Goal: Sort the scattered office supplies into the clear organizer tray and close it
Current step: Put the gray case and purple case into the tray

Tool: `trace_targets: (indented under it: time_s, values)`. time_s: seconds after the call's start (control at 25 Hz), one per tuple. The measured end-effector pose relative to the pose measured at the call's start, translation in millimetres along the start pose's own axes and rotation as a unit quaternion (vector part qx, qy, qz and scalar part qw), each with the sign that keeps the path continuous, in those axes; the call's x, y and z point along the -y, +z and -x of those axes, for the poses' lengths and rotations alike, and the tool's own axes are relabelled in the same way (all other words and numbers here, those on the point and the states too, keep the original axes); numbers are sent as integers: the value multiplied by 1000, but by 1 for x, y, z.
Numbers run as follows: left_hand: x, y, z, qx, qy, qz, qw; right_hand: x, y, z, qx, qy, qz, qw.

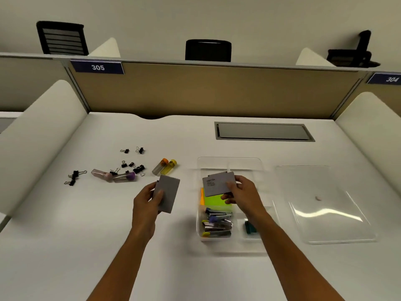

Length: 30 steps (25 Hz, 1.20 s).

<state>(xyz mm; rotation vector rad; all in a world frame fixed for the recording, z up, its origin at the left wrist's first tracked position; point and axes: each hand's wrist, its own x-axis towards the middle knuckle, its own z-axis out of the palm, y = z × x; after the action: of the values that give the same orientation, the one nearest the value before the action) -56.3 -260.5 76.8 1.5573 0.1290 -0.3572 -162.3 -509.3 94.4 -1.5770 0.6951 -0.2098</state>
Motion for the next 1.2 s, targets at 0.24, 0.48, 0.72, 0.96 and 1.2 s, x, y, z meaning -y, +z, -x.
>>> trace_targets:
  time_s: [0.24, 0.48, 0.72, 0.96, 1.2]
  values:
    - [2, 28, 6, 64, 8, -48, 997, -19, -77, -24, -135, 1, 224, 965]
    - [3, 38, 8, 87, 12, -80, 993, -33, -83, -39, -104, 84, 286, 949]
    - [1, 42, 10, 94, 18, -95, 991, -29, -78, -44, -87, 99, 353, 926]
    - [-5, 49, 8, 90, 27, -91, 991, -29, -80, -40, -74, 101, 396, 910]
    - [-9, 73, 12, 86, 19, -85, 992, -17, -78, -25, -60, 31, 230, 971]
